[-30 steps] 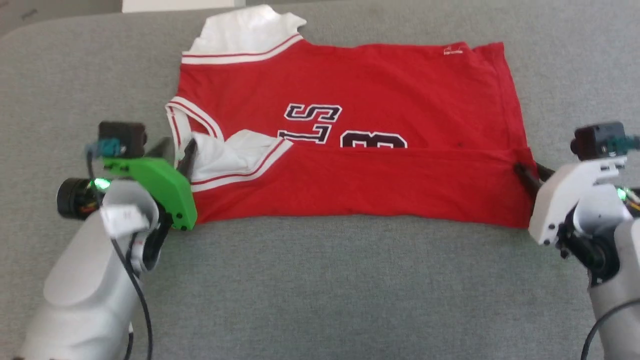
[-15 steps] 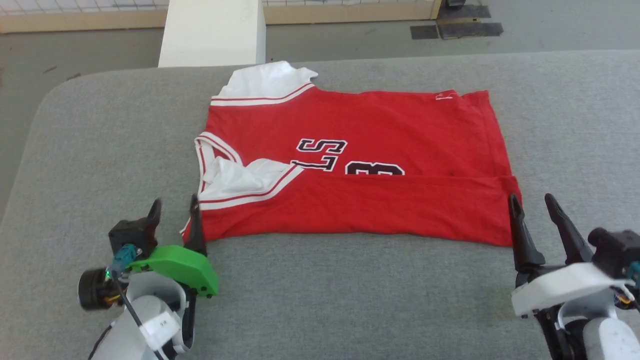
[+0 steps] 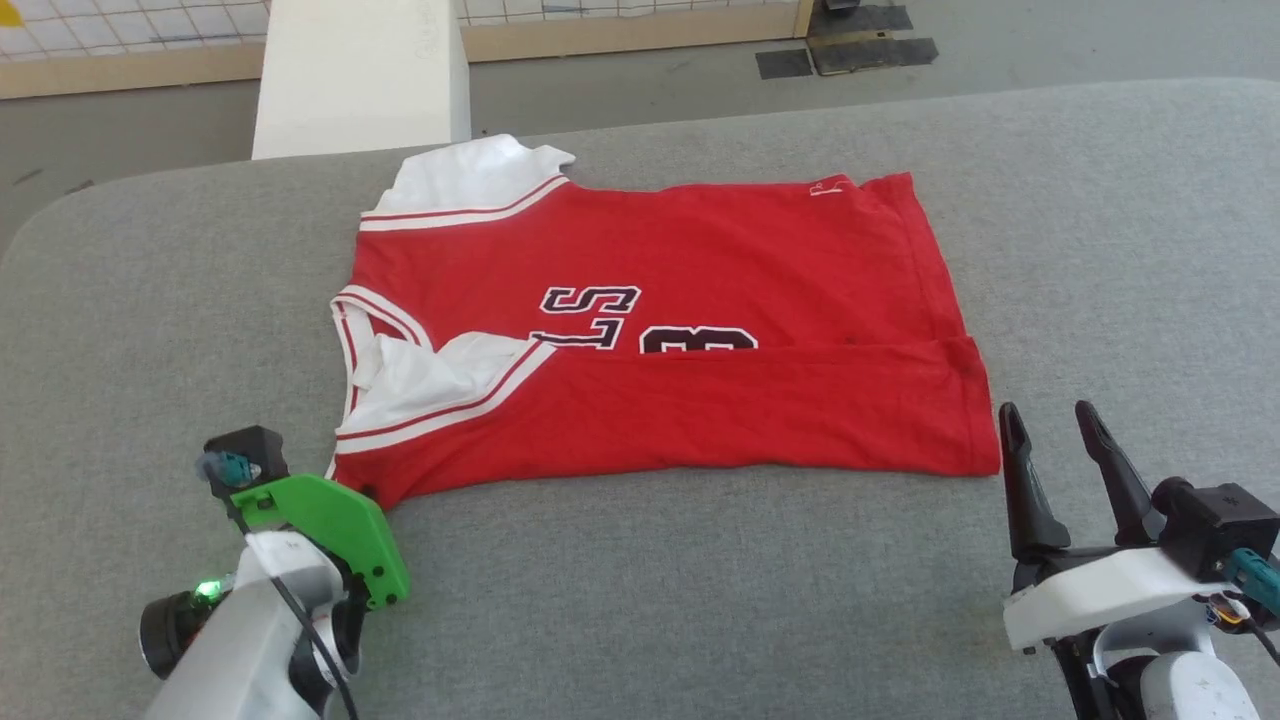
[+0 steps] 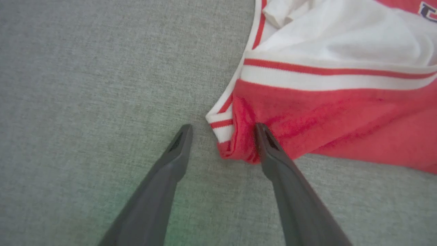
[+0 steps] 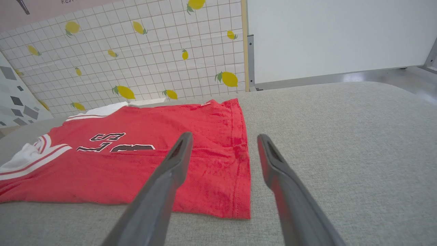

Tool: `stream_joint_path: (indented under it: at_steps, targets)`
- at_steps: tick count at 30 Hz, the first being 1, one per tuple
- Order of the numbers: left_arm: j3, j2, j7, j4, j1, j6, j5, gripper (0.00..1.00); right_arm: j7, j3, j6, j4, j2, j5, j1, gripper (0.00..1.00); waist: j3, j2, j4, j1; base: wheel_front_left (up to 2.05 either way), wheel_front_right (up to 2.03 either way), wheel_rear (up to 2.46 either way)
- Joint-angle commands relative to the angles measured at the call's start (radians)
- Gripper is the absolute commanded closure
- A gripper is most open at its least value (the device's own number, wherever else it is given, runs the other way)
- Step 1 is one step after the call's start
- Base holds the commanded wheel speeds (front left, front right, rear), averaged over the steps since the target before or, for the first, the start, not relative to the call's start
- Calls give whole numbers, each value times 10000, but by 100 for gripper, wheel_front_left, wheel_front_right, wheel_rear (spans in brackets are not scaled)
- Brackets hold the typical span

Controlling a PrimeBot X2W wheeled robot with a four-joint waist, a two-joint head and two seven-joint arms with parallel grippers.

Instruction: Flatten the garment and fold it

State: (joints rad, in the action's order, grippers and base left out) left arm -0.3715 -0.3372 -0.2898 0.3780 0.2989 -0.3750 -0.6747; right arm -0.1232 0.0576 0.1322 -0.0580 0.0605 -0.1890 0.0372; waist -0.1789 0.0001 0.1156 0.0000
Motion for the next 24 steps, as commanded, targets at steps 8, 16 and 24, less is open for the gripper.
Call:
stream_joint_path:
  at_steps: [8, 16, 24]
  targets:
    - [-246, -102, -389, -568, -210, 91, -164, 100, 226, 397, -15, -526, -83, 322, 548, 0, -191, -1, -76, 0, 0, 0, 0]
    - [-453, -36, -180, -779, -16, 276, -48, 100, 4971, 1059, -15, -2572, -100, -70, 2052, 0, -425, -1, -471, 0, 0, 0, 0]
    - [-650, 152, 59, -639, 146, 441, 16, 100, 8781, 1420, -15, -2435, -101, 546, 2536, 100, -559, -1, -685, 0, 0, 0, 0]
